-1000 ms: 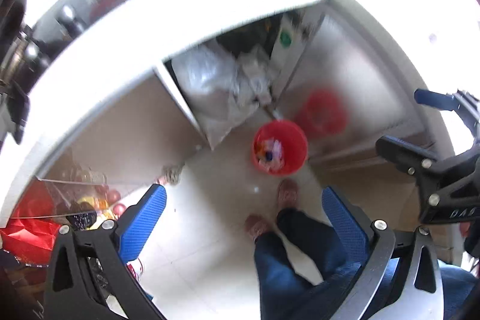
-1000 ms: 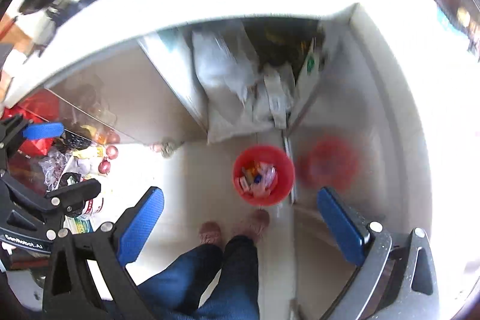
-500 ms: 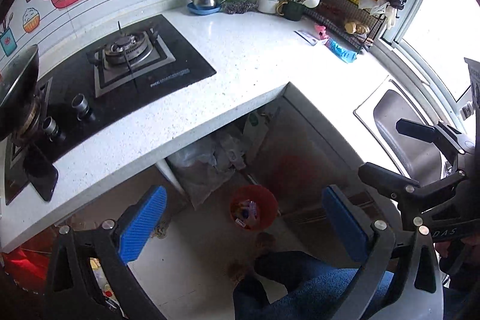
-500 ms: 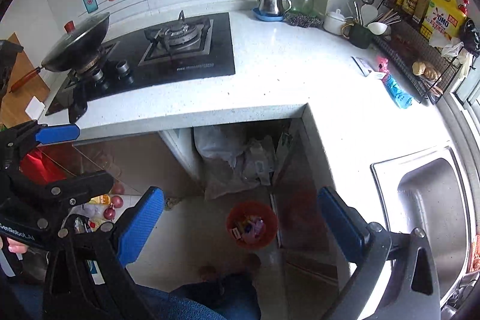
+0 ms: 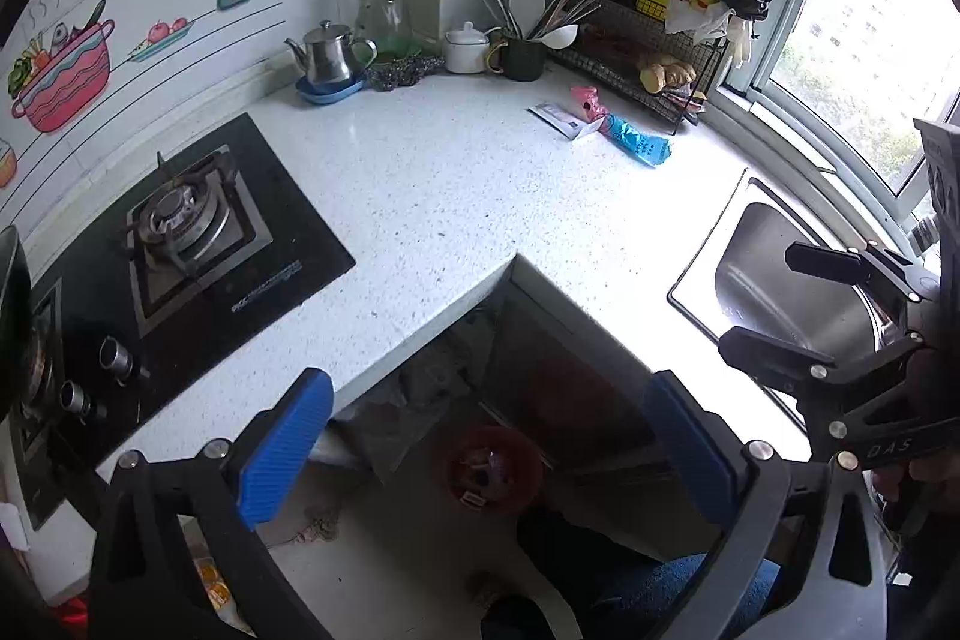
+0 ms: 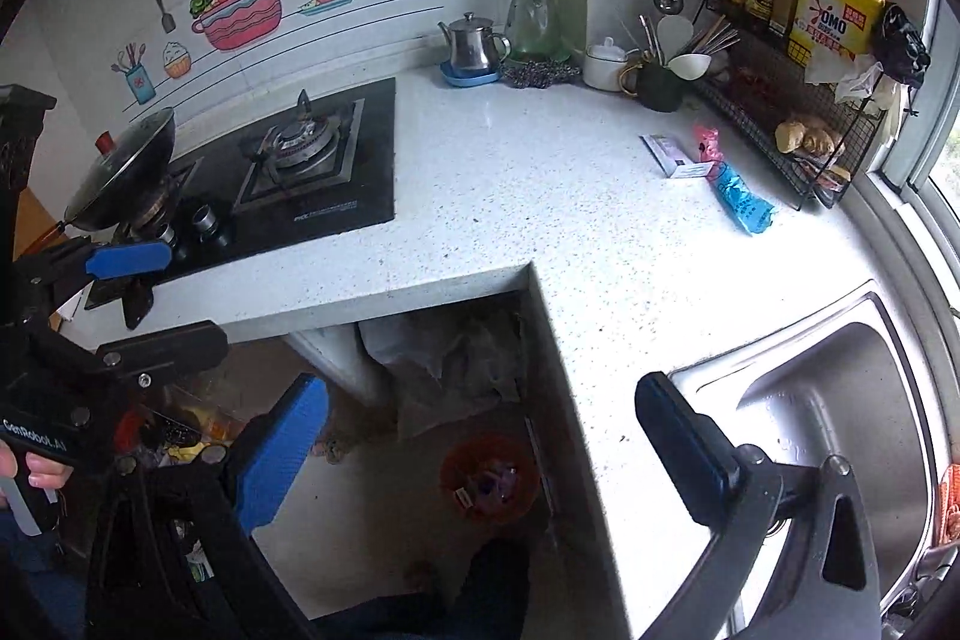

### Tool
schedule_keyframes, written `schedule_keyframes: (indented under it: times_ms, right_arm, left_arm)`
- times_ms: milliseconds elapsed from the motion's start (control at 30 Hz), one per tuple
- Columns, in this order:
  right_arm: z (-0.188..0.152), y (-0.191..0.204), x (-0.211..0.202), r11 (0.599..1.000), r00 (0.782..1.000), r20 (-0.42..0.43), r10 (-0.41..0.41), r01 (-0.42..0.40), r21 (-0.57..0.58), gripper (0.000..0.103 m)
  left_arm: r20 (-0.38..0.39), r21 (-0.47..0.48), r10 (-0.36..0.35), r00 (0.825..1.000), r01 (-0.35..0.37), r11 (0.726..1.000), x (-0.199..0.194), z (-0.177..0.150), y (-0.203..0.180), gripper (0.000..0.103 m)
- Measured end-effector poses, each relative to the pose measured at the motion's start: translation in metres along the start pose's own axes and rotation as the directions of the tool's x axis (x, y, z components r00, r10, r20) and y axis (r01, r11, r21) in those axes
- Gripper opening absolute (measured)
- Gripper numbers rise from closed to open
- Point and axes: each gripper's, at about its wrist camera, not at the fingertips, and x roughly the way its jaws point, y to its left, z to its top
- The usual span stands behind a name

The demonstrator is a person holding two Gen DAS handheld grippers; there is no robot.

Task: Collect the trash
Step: 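Raise both tools up to the counter toward the packet and plastic bag, then grasp the pink-and-blue bag with the right tool while the left tool grasps the sachet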

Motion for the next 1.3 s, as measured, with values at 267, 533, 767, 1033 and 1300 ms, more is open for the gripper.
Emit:
schedule_keyframes:
  times_ms: [267, 533, 767, 1033, 1300]
  right_arm:
    - [0.046, -0.064, 0.023, 0.998, 0.999, 0.01, -0.046, 0.046, 0.035, 0.102]
    - [0.086, -0.136, 0.044, 0.996, 0.998, 0.009, -0.067, 0.066, 0.052, 0.102]
    - [0.108, -0.199, 0.081, 0.991, 0.998, -0.046, -0.032, 0.037, 0.127, 0.102]
    - [0.127, -0.242, 0.139, 0.989, 0.993, -0.119, 0.015, 0.003, 0.15, 0.095]
    - [0.141, -0.267, 0.194, 0.993, 0.984, -0.171, 0.046, -0.026, 0.116, 0.094]
  left_arm:
    - [-0.003, 0.058, -0.006, 1.0, 0.006, 0.998, 0.051, 0.081, -0.028, 0.103]
    - [-0.047, 0.086, -0.03, 0.998, 0.034, 0.996, 0.102, 0.152, -0.05, 0.103]
    - [-0.092, 0.087, -0.006, 0.996, 0.014, 0.996, 0.15, 0.198, -0.065, 0.103]
    - [-0.172, 0.086, -0.022, 0.985, 0.037, 0.996, 0.22, 0.234, -0.085, 0.103]
    - [-0.221, 0.142, -0.016, 0.975, 0.048, 0.989, 0.281, 0.256, -0.101, 0.103]
